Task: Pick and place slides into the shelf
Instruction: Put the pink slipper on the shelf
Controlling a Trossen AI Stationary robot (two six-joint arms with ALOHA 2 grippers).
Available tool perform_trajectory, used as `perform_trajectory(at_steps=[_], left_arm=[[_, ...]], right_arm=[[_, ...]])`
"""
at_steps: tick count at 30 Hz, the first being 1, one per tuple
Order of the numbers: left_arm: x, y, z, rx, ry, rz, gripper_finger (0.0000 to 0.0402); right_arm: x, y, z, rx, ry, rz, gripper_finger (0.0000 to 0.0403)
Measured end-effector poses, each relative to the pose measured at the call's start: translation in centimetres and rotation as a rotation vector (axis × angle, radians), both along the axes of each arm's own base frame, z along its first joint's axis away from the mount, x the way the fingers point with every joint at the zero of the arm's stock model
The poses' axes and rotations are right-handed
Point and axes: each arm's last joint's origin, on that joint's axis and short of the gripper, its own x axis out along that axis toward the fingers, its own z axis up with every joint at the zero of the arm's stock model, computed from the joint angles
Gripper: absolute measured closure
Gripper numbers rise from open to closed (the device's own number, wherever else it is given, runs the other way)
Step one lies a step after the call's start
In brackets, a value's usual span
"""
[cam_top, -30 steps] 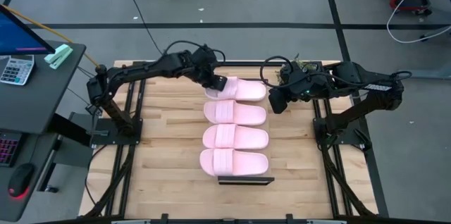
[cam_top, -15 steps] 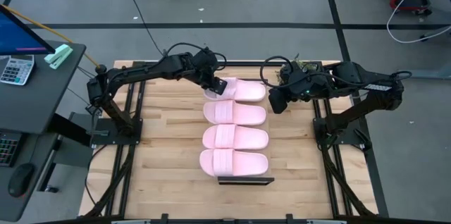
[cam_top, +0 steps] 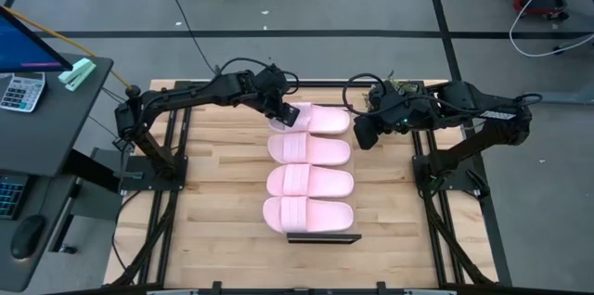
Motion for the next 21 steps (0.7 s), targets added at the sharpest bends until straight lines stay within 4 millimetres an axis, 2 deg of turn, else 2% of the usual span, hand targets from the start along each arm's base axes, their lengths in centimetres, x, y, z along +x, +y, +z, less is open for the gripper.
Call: perform_trajectory(at_steps=[8, 21], left_arm=[[0.12, 0.00, -0.17, -0.005, 0.002, -0.003, 0.0335], [0.54, -0.27, -0.03, -0.014, -0.044, -0.054, 0.0238]], right_arm=[[0.00, 0.01, 0.00, 0.000, 0.000, 0.000, 0.0374], [0.00, 0.00, 0.00, 0.000, 0.000, 0.000, 0.0374]])
